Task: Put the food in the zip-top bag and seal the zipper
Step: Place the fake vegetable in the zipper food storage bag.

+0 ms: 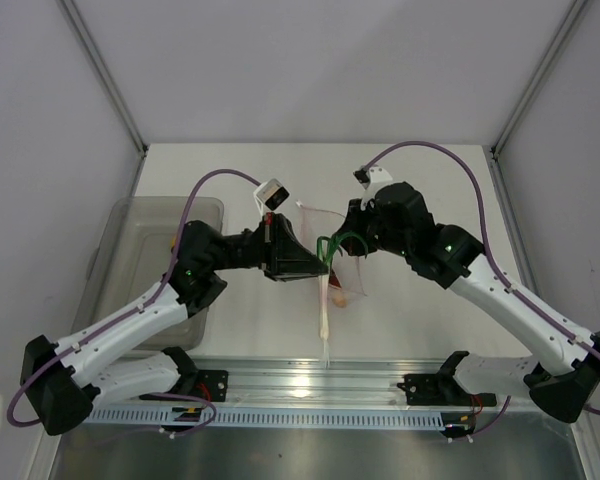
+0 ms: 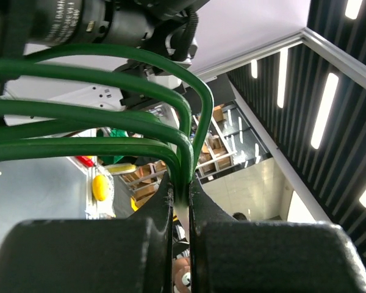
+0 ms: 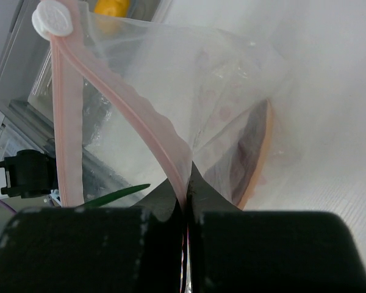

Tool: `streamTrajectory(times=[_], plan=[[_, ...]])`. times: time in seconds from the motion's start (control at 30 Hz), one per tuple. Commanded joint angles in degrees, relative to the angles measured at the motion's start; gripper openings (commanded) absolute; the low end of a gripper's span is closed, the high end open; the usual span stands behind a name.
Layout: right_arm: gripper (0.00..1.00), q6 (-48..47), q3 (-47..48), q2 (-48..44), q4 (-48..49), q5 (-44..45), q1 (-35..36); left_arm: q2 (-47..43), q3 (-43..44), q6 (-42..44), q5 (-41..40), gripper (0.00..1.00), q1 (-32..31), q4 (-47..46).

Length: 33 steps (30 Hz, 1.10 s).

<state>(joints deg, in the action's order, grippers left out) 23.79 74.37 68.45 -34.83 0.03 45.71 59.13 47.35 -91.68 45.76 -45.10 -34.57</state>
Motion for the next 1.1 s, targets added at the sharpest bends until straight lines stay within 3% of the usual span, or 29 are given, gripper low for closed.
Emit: streamTrajectory(times=[0.0, 0.13, 0.8, 1.07], plan=[[0.00, 0.4, 0.3, -1.9, 1.2, -0.9, -0.5, -3.6, 0.2, 5.4, -0.8, 0.01, -0.4, 2.4], [0.00, 0.3, -0.1, -2.0, 1.2, -1.1, -0.9, -5.1, 3.2, 9.0, -0.4, 0.01, -0.4, 9.6], [0.00, 1.4, 0.2, -3.8, 0.7, -4.3, -2.2, -4.8, 0.5, 9.3, -0.3, 0.01, -0.4, 11.2], [0.00, 1.5, 0.1, -4.4, 0.3, -4.3, -2.4, -6.7, 2.7, 15.3, -4.0, 0.01, -0.1, 24.7]])
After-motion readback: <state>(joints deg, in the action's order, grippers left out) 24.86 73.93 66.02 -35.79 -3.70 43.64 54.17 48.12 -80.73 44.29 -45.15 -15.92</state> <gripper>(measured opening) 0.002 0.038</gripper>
